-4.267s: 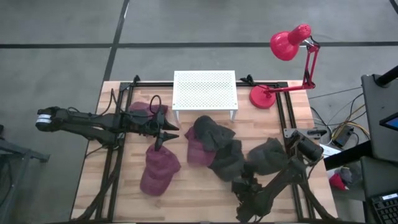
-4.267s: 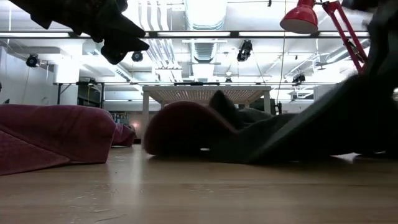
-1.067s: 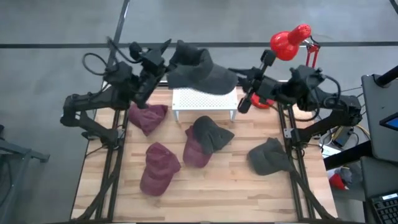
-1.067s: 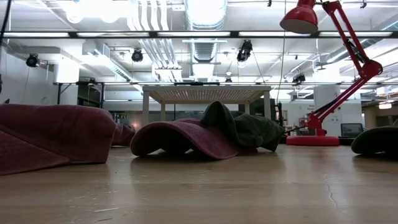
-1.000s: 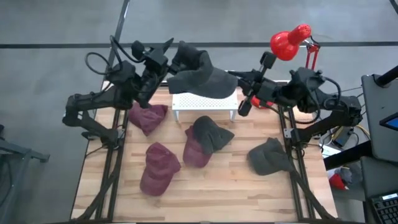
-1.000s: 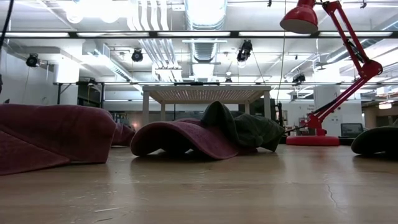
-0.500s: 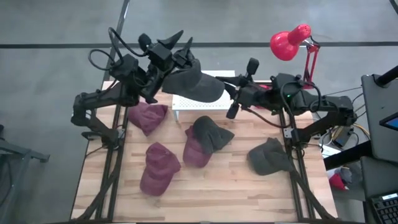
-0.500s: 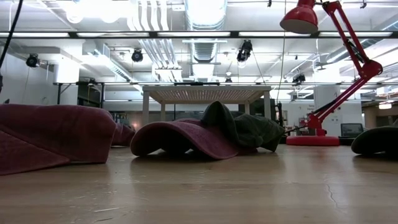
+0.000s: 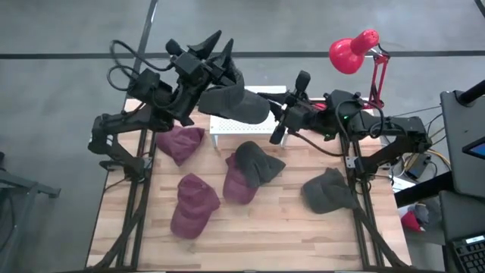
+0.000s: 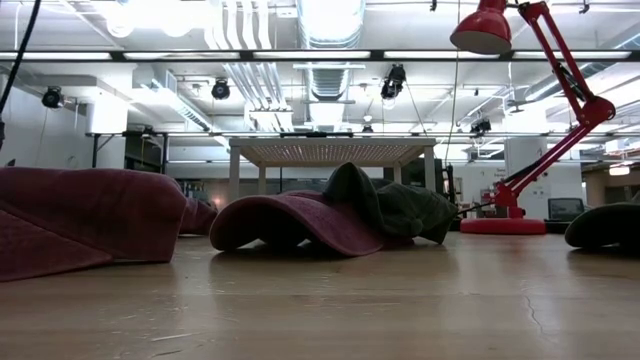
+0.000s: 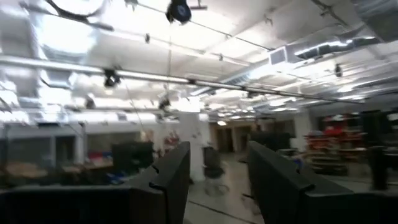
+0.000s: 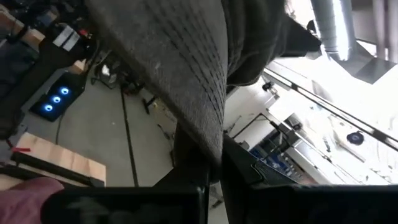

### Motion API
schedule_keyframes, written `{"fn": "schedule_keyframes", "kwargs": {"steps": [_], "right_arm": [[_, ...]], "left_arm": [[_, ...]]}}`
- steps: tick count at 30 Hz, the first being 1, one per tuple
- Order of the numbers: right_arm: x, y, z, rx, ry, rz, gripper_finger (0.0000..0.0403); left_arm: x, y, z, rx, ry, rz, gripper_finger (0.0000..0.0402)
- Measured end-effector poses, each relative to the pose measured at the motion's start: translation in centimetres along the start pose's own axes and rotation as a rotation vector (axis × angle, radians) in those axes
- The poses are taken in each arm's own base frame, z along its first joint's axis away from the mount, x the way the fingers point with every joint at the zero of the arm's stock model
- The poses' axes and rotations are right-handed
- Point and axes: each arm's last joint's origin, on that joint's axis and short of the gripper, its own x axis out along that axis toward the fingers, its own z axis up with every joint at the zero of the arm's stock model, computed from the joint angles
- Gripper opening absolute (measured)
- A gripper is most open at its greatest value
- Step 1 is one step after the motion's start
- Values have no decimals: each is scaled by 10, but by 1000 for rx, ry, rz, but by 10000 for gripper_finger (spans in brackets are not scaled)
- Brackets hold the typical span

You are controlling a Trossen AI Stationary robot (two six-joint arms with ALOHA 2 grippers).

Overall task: Pick & Place hat
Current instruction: Put the bottom left black cap on the shelf

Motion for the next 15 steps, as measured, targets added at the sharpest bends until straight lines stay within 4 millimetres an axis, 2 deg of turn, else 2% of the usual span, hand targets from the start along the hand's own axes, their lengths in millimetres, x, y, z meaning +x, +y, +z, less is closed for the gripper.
{"fn": "schedule_keyframes", "kwargs": {"steps": [6,12,15], "right_arm": [[-1,14,1,-17,31,61,13],[-8,15,7,-48,66,16,13],[-8,16,8,-59,71,14,13]], "left_arm": [[-1,13,13,134,-33,83,163],[-8,37,30,268,-7,230,163],[-10,45,37,282,0,254,163]]}}
